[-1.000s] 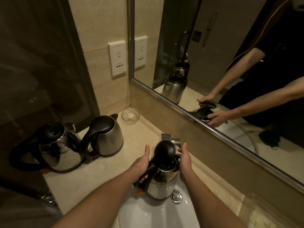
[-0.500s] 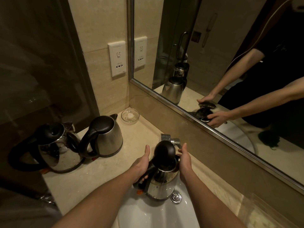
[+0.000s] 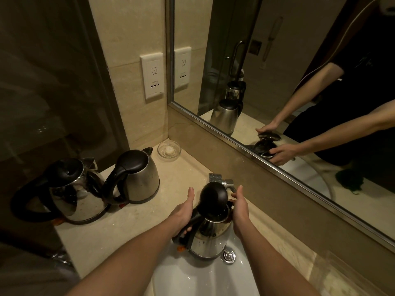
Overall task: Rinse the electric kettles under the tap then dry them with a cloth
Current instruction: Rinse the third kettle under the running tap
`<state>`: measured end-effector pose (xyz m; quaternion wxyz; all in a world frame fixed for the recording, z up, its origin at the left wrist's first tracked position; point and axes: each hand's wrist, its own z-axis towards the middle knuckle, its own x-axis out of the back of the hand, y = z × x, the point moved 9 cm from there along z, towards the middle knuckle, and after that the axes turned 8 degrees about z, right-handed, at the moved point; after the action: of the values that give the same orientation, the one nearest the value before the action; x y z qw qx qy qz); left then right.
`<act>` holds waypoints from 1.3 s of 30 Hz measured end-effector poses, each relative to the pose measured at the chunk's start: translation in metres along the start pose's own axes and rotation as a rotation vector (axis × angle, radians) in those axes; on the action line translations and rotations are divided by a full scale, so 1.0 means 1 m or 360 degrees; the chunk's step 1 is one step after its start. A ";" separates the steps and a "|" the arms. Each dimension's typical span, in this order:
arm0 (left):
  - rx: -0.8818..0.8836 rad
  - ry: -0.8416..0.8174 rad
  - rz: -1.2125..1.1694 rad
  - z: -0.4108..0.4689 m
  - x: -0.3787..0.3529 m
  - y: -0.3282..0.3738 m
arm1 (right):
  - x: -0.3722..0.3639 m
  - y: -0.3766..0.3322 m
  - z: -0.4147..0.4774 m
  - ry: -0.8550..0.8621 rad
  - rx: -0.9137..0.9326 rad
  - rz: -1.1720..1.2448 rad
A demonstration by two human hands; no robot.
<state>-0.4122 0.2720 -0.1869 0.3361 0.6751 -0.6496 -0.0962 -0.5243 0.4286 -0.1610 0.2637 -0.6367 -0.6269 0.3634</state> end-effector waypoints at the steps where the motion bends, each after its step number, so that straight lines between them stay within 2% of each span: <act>1: -0.0004 -0.0006 0.0002 0.000 0.000 0.000 | 0.000 0.000 0.000 0.0000 -0.0002 -0.0001; 14: 0.0059 0.0084 0.0075 0.002 0.005 -0.005 | -0.002 -0.001 -0.002 -0.0006 -0.0010 0.0047; 22: -0.0002 0.0094 0.0137 -0.002 0.003 0.000 | -0.001 0.002 0.000 -0.0014 -0.0013 0.0032; 39: -0.0061 0.0280 0.0219 0.001 0.011 -0.003 | 0.004 0.009 0.014 0.0003 0.0051 -0.0043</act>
<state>-0.4090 0.2613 -0.1859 0.4103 0.6283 -0.6605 -0.0257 -0.5306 0.4305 -0.1770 0.2793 -0.6241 -0.6294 0.3693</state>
